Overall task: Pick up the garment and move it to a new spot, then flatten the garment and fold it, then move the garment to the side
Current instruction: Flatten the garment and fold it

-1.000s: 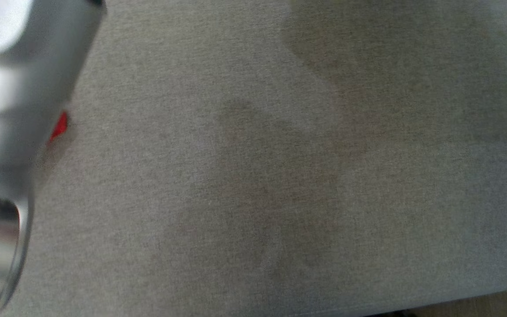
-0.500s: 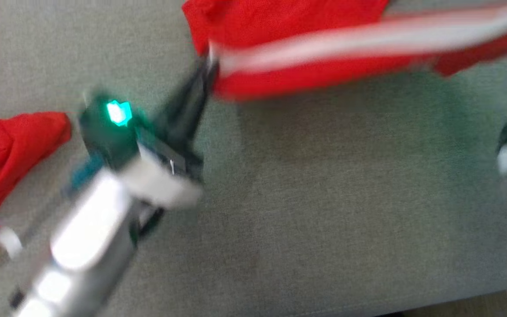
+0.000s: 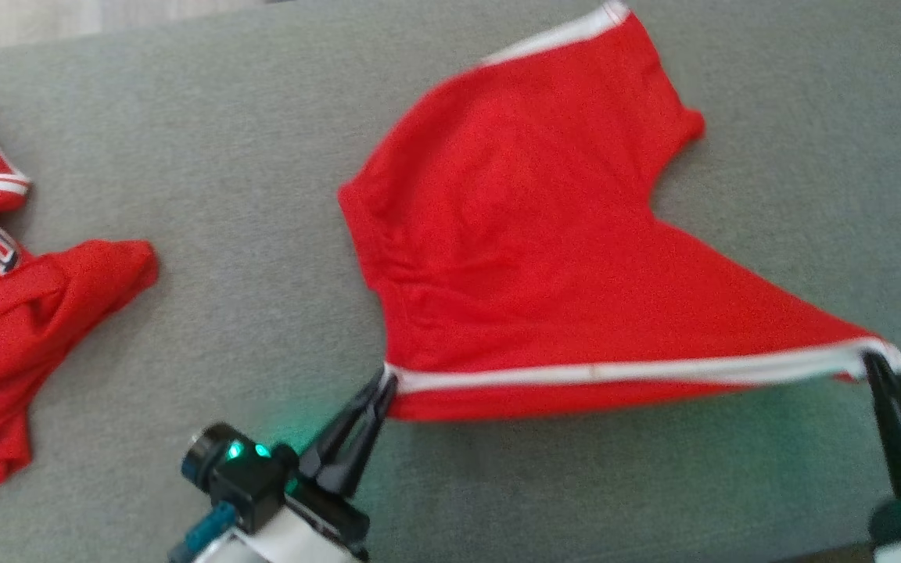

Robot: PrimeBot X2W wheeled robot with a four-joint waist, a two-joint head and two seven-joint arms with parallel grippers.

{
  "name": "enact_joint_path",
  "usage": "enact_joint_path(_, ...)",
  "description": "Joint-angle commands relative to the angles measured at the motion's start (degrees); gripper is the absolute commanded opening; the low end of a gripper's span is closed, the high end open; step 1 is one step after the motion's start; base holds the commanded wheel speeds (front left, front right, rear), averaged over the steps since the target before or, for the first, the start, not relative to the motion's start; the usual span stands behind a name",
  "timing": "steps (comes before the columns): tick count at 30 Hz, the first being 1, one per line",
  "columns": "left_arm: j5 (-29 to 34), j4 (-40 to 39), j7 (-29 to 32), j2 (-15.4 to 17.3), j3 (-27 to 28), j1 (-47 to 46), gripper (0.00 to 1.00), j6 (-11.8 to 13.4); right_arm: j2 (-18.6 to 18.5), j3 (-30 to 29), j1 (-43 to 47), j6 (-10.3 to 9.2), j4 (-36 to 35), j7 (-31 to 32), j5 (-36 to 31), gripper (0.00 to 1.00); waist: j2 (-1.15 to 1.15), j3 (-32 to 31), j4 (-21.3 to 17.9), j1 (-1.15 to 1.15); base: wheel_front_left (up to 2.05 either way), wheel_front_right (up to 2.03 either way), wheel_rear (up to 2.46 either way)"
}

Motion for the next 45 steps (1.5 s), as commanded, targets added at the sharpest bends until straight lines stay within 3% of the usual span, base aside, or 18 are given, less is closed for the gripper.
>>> enact_joint_path(1, -0.08, -1.89, -0.29, 1.67, 1.48, -0.13, 0.0, 0.09, -1.28, -1.01, 1.56, -0.03, -3.58, 0.18, 0.59, 0.0, -0.01, -0.72, 0.8, 0.02, 0.0, 0.0, 0.0)
enact_joint_path(5, -1.58, -3.81, -0.29, 1.95, 0.94, 1.54, 0.0, 0.09, -0.55, -4.8, 5.19, -0.03, -7.87, 1.02, 0.14, 0.0, -0.01, -0.63, 1.83, 0.02, 0.0, 0.0, 0.0)
enact_joint_path(10, -4.86, -5.65, -0.29, -0.33, 0.09, -2.74, 0.0, 0.09, -0.24, -6.86, -0.41, -0.03, -8.08, 3.91, -0.77, 0.0, -0.01, 1.16, 3.74, 0.02, 0.0, 0.0, 0.0)
enact_joint_path(18, -10.85, -0.41, 0.81, -4.99, 0.18, -18.04, 0.0, 0.09, -4.73, -5.07, -19.36, -0.03, 0.86, 12.79, -0.29, 0.0, -0.01, 6.34, 7.63, 0.02, 0.0, 0.0, 0.0)
enact_joint_path(28, -10.51, 11.11, 0.82, -8.81, 0.55, -32.1, 0.0, 0.27, -11.64, 1.88, -41.25, -0.03, 13.36, 21.33, 4.66, 0.0, -0.01, 12.73, 11.01, 0.02, 0.0, 0.0, 0.0)
enact_joint_path(36, -10.15, 15.77, -0.12, -11.58, 0.05, -37.27, 0.0, 0.15, -13.49, 7.31, -51.53, -0.03, 21.25, 21.0, 5.23, 0.0, -0.01, 15.85, 13.22, 0.02, 0.0, 0.0, 0.0)
enact_joint_path(37, -10.21, 16.24, -0.17, -11.82, -0.05, -37.73, 0.0, 0.14, -13.43, 7.97, -52.45, -0.03, 22.07, 20.52, 5.17, 0.31, -0.01, 16.0, 13.32, 0.02, 0.0, 0.0, 0.0)
enact_joint_path(38, -10.32, 17.13, -0.24, -12.25, 0.03, -38.41, 0.2, 0.12, -12.99, 9.2, -54.04, -0.03, 23.33, 18.79, 5.23, 1.0, -0.01, 16.14, 13.42, 0.02, 0.0, 0.0, 0.0)
enact_joint_path(39, -10.36, 17.3, -0.25, -12.44, 0.3, -38.55, 0.54, 0.12, -12.75, 9.72, -54.53, -0.03, 24.05, 18.02, 5.18, 1.0, -0.01, 16.09, 13.4, 0.02, 0.0, 0.0, 0.0)
enact_joint_path(40, -10.36, 17.36, -0.26, -12.62, 0.53, -38.53, 0.73, 0.11, -12.64, 10.56, -54.8, -0.03, 24.44, 17.34, 5.17, 1.0, -0.01, 15.96, 13.35, 0.02, 0.0, 0.0, 0.0)
enact_joint_path(41, -10.34, 17.4, -0.27, -12.79, 0.92, -38.3, 1.0, 0.11, -12.55, 11.25, -54.82, -0.03, 24.82, 16.54, 5.18, 1.0, -0.01, 15.71, 13.28, 0.02, 0.0, 0.0, 0.0)
enact_joint_path(45, -9.56, 17.12, -0.27, -13.07, 2.25, -36.64, 1.0, 0.1, -12.61, 12.51, -53.78, -0.03, 25.61, 13.29, 5.14, 1.0, -0.01, 14.55, 12.94, 0.02, 0.0, 0.0, 0.0)
